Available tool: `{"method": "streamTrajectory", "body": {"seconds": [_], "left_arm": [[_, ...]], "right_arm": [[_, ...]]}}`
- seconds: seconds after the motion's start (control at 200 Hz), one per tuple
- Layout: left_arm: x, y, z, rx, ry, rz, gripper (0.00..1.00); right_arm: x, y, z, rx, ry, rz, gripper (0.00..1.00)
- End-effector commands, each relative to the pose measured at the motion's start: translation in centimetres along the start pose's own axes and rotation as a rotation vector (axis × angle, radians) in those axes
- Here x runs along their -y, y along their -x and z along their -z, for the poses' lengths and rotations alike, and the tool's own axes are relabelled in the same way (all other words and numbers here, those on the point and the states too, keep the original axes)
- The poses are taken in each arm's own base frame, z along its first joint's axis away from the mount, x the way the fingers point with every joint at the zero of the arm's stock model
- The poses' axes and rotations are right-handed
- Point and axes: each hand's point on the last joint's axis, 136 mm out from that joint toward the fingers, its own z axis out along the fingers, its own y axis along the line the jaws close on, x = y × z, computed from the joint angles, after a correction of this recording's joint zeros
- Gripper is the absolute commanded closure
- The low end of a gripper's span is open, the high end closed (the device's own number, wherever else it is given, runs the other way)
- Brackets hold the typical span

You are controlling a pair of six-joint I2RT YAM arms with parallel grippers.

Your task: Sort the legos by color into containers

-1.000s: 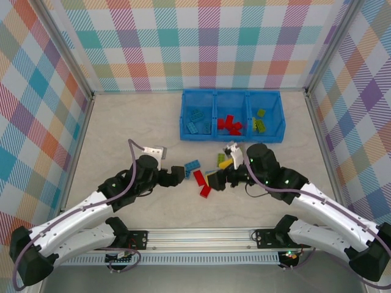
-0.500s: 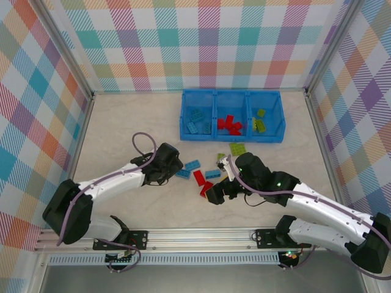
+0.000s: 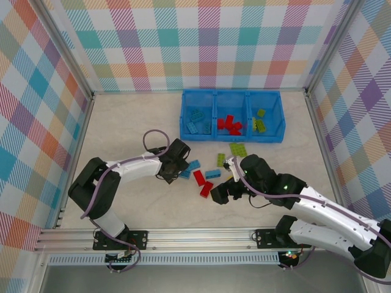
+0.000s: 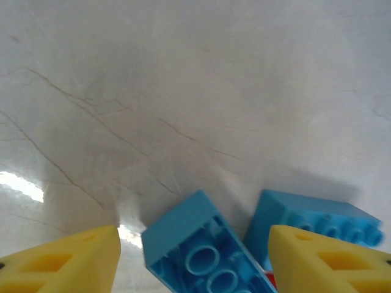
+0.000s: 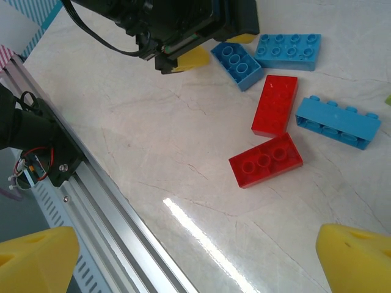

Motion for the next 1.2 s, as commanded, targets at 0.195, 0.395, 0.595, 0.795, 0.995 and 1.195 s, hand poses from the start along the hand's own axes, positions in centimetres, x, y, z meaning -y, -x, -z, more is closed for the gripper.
{"method": "streamTrajectory", "body": {"seconds": [0.195,0.395,0.595,0.795,0.995,1.195], "left_arm": [[-2.1,-0.4,-0.4,-0.02,0.074,0.005,0.5],[-2.3,-0.1,0.5,-0.006,0.042,0.0,0.51],[-2.1,0.3,1.7,0.022,-0.02,-0.016,0.49],[-1.5,-0.5,3.3,0.02,-0.061,-0.067,0.17],[0.8,1.1,6.1,0.268,-0.035,-0.538,0.12],[0.1,-0.1,5.7,0.232,0.0,-0.781,0.0]], "right_arm": [[0.5,-0.6,-0.1,-0.014,-0.028,-0.017,0.0],[-0.1,-0.3,-0.8,-0.027,0.008,-0.049,0.0],[-0.4,-0.3,-1.8,-0.041,0.027,-0.07,0.0],[-0.5,-0.1,-2.0,-0.043,0.027,-0.066,0.0],[-0.5,0.0,-2.0,-0.044,0.026,-0.07,0.0],[-0.3,-0.3,-2.1,-0.043,0.025,-0.077,0.0]]}}
